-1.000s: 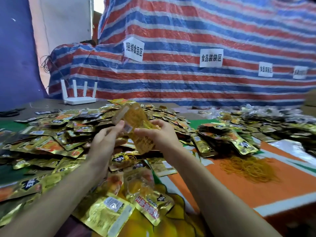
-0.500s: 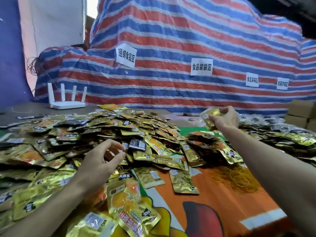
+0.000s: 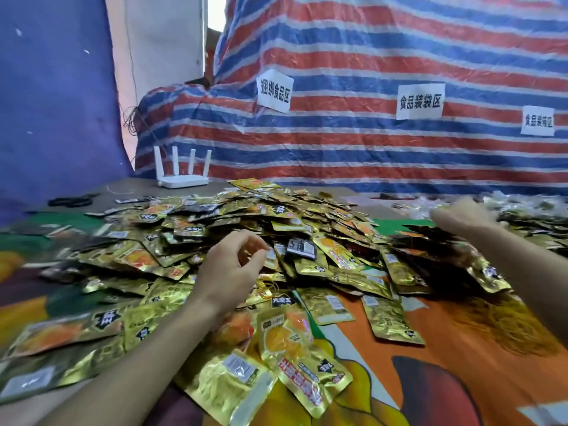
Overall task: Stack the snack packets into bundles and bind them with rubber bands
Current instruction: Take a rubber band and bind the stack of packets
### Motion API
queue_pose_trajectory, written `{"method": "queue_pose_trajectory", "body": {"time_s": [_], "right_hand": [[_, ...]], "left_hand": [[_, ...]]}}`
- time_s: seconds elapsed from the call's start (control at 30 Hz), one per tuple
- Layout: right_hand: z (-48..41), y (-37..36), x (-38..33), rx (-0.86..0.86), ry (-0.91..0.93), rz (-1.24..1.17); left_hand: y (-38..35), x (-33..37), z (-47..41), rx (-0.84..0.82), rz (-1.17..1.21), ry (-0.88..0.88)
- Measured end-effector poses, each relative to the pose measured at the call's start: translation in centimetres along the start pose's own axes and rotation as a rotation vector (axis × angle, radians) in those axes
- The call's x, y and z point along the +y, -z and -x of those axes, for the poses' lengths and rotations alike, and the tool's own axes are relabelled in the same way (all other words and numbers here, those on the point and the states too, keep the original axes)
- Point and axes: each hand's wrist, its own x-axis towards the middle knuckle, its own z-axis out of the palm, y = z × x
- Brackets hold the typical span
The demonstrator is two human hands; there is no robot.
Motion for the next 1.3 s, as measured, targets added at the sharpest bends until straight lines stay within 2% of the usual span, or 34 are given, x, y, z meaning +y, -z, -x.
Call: {"method": "queue_pose_trajectory", "body": {"time_s": [0.13, 0.2, 0.27, 0.33, 0.4, 0.5, 0.63, 0.7, 0.77, 0.87, 0.97, 1.03, 1.13, 1.23, 1.3], "right_hand": [[5.3, -0.2, -5.4, 0.079, 0.344, -0.078], [9.4, -0.8, -8.4, -0.068, 0.555, -0.202], [13.5, -1.5, -10.8, -0.287, 0.714, -0.274], [17.0, -2.4, -12.5, -0.477, 0.822, -0.269], [19.7, -3.4, -13.6, -0.592, 0.873, -0.235], [22.3, -3.8, -14.2, -0.628, 0.884, -0.144], [23.7, -1.3, -12.7, -0.657, 0.859, 0.168], [24.5, 0.1, -11.5, -0.719, 0.817, 0.331], [25.5, 0.5, -10.3, -0.767, 0.799, 0.428], [26.9, -0.5, -9.4, -0.809, 0.779, 0.43], [27.4, -1.6, -9.4, -0.759, 0.757, 0.348], [27.6, -2.0, -9.7, -0.699, 0.771, 0.277], [28.2, -2.7, -10.3, -0.613, 0.795, 0.191], [29.1, -3.5, -10.8, -0.557, 0.794, 0.125], [29.4, -3.7, -11.0, -0.549, 0.789, 0.094]], "left_hand": [[1.8, -0.6, -0.9, 0.076, -0.156, 0.073], [2.8, -1.1, -1.2, 0.088, -0.264, 0.124], [3.9, -1.6, -1.5, 0.048, -0.358, 0.172], [5.0, -1.9, -1.8, -0.002, -0.36, 0.215], [6.2, -1.8, -2.2, -0.059, -0.31, 0.259], [8.8, -0.9, -2.7, -0.266, -0.296, 0.262], [12.3, 0.6, -1.7, -0.747, -0.608, 0.291], [13.2, 0.5, -0.6, -0.875, -0.795, 0.313], [13.5, 0.0, 0.6, -0.934, -0.781, 0.325], [12.9, -0.5, 2.2, -0.958, -0.592, 0.355], [11.6, -0.6, 3.1, -0.956, -0.619, 0.285], [11.1, -0.8, 3.0, -0.875, -0.627, 0.235], [11.0, -1.2, 2.8, -0.743, -0.774, 0.083], [10.4, -1.3, 3.4, -0.62, -0.987, -0.21], [9.8, -1.2, 3.8, -0.599, -1.064, -0.272]]}}
